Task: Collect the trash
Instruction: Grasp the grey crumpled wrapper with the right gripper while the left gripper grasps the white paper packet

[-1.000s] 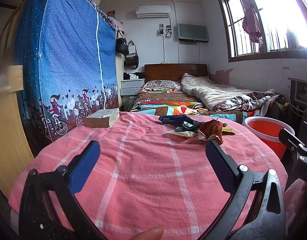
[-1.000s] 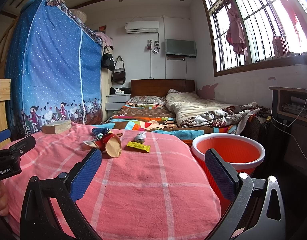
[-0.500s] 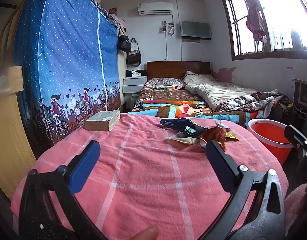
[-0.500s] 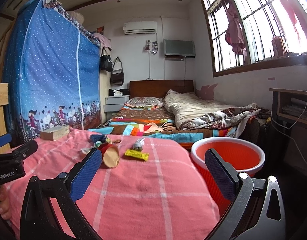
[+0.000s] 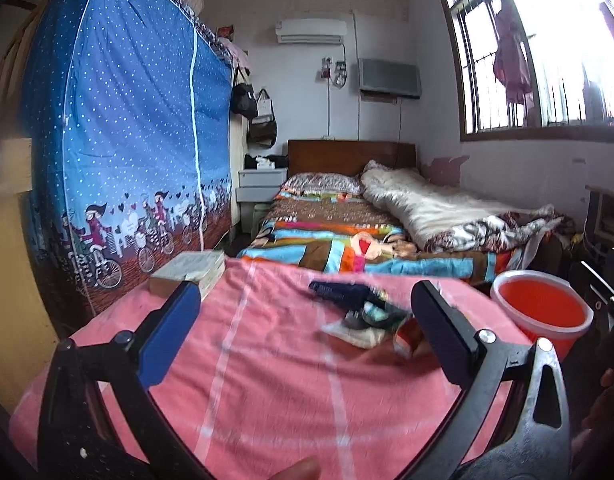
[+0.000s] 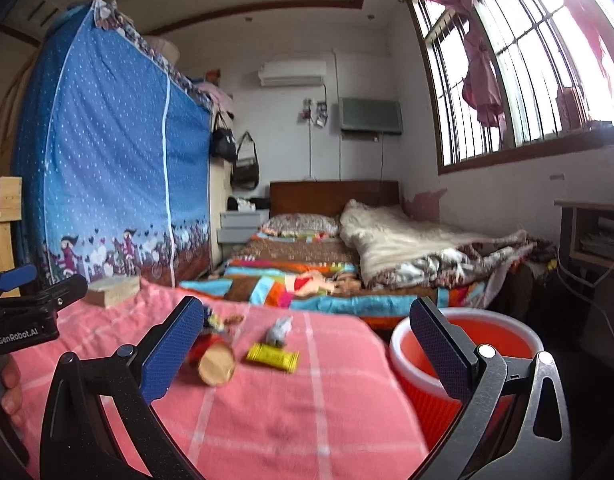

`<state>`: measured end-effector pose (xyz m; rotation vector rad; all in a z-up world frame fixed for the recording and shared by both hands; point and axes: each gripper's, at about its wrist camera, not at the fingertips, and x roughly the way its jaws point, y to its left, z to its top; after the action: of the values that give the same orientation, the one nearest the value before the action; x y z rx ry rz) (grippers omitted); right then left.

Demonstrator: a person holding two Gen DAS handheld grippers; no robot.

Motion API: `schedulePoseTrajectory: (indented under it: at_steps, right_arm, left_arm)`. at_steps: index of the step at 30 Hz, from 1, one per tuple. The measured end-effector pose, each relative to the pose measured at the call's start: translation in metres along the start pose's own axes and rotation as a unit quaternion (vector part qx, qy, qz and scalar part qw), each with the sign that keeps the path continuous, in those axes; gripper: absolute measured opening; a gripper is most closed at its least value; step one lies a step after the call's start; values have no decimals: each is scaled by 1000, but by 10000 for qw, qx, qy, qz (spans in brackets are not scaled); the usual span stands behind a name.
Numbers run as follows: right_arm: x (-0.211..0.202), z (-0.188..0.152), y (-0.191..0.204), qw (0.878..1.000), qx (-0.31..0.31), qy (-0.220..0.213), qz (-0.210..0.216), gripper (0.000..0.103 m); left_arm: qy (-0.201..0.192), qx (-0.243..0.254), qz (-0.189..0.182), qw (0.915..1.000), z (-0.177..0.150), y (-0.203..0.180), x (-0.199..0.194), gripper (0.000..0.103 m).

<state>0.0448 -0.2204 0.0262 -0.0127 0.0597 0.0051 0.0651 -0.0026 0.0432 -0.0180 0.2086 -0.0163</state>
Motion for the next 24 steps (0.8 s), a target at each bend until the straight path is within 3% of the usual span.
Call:
schedulePoseTrajectory:
  at_steps: [5,14,19,24]
  right_arm:
    - [24,12,-13,9998,-185,-26,116,103]
    - [81,12,-17,9976,-302,360,503,103]
    - [102,3,-12,9948,-301,662,720,103]
    - [125,-5,-8,9889,-216,1119,953,98]
  left_arm:
    - [-36,-60,-226,9997,11,-4,23,95]
    - [136,-110,0,9998,26,0,69,95]
    - [566,-195,-48,9982,20,7,90,95]
    - [1545,-227,-377,9870,0,8,121,95]
